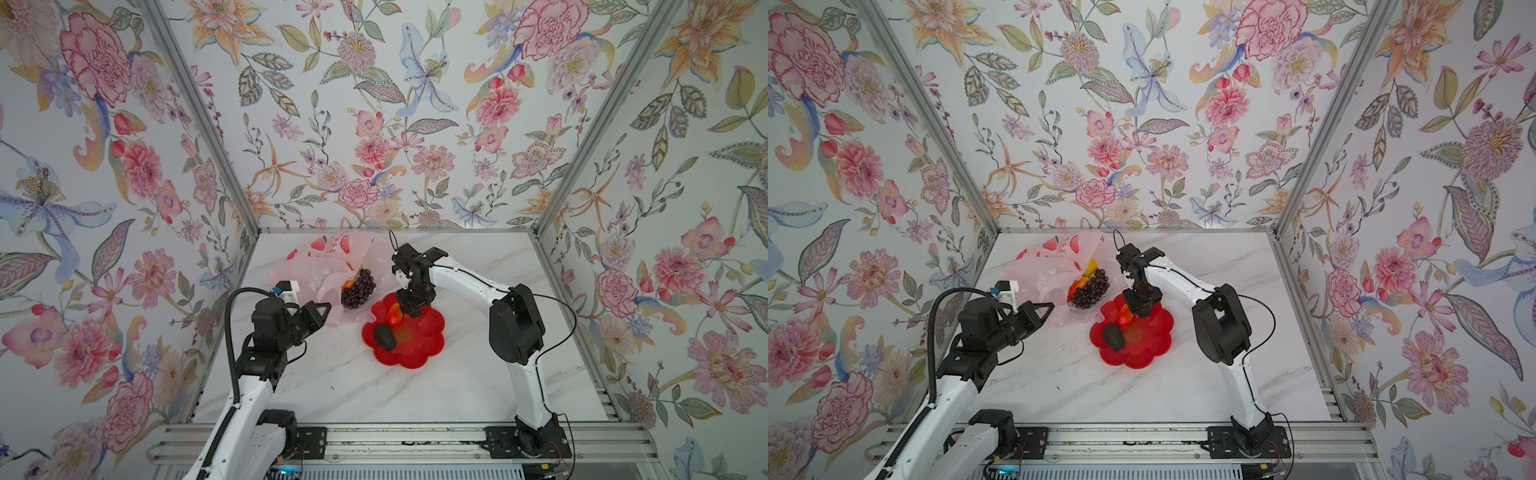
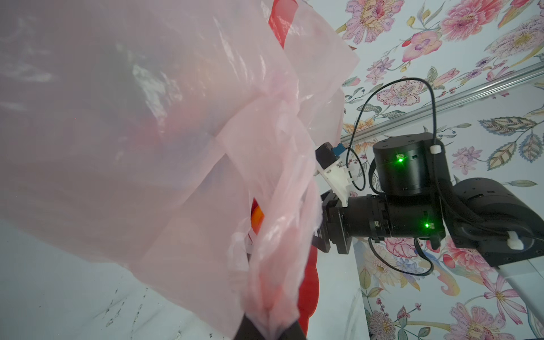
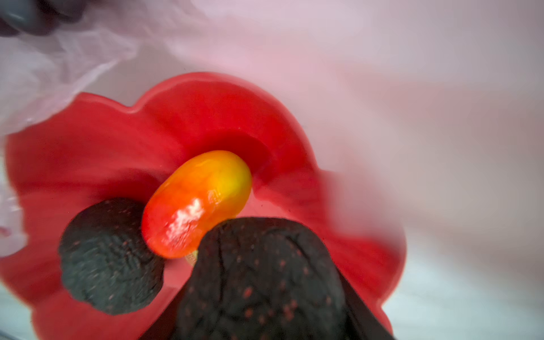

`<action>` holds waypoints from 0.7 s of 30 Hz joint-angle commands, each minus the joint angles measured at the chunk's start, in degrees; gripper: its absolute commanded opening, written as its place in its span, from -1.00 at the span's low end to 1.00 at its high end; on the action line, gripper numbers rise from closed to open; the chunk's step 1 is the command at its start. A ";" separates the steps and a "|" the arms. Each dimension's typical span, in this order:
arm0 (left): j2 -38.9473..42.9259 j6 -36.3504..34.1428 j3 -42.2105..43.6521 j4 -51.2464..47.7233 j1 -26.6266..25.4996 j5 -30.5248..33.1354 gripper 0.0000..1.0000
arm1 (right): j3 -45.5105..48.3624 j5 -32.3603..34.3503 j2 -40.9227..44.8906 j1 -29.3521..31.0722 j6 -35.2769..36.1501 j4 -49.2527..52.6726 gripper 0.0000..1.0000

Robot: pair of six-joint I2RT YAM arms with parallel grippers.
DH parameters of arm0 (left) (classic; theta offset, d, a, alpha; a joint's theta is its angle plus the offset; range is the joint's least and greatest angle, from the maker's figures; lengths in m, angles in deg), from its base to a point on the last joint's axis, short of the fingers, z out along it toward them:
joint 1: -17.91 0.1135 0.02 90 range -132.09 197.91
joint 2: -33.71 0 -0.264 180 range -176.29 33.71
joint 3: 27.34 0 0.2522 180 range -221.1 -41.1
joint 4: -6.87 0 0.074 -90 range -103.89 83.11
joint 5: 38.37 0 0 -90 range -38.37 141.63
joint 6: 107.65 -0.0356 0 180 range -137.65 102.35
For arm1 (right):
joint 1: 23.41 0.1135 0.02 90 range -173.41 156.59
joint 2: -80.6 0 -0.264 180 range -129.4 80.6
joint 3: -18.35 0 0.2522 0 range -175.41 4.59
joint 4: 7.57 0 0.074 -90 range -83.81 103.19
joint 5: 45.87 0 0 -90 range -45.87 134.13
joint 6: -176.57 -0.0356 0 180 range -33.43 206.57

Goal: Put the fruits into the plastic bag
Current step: 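Lift the avocado off the plate with the right gripper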

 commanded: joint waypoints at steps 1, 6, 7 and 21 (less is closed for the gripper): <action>1.56 0.39 0.74 -0.37 0.51 -1.43 -1.00 | -2.53 -2.01 4.09 -0.25 -2.15 1.66 -0.22; 2.29 0.65 1.10 -0.79 0.60 -1.76 -1.00 | -5.36 -4.55 6.92 -0.60 -4.52 1.93 -0.21; 2.32 0.66 1.06 -0.77 0.60 -1.92 -1.00 | -5.77 -4.92 7.28 -0.76 -4.93 1.96 -0.21; 1.06 1.89 2.80 3.85 0.60 -3.57 -1.00 | -10.46 -10.64 13.48 -5.21 -11.97 2.11 -0.22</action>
